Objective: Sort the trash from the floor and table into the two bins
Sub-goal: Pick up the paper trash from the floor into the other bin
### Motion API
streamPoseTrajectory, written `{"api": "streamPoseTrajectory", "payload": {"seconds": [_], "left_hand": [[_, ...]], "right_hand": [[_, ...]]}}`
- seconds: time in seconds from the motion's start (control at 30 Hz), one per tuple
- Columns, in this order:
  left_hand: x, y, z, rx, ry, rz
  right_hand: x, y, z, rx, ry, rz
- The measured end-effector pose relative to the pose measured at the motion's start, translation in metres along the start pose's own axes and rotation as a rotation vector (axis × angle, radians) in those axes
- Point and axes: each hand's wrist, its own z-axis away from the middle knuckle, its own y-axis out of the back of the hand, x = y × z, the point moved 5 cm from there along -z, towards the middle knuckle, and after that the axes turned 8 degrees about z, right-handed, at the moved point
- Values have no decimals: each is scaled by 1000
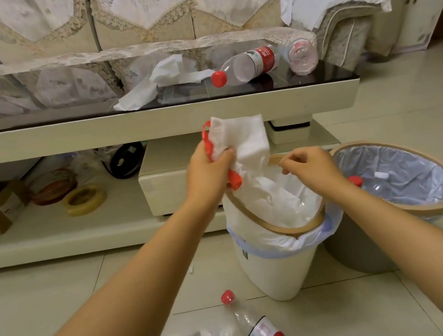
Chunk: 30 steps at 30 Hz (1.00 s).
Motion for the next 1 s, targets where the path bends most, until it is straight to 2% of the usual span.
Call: {"api": "streamPoseTrajectory", "payload": {"seconds": [0.13, 0.27, 0.37, 0.47, 0.73, 0.83, 0.9, 1.0], "left_hand": [[-28, -39, -19, -51, 50, -117], [-56, -66, -20, -273, 94, -690], [-61, -64, -20, -305, 83, -852], [-61, -53, -20, -280, 50, -839], [-64, 5, 12, -232, 57, -579], [-67, 29, 26, -226, 54, -593], [-68, 43, 32, -209, 59, -606], [-71, 60, 39, -178, 73, -608]], "right_hand": [[17, 16, -12, 116, -46, -59], [36, 20, -16, 111, -85, -104], [43, 13, -13, 56, -76, -88], [43, 2, -7, -6, -59, -60], [6, -15, 13, -84, 71, 49], [-13, -27, 14, -144, 196, 266], [-20, -44, 8, -262, 270, 416], [-17, -69, -3, -441, 227, 633]]}}
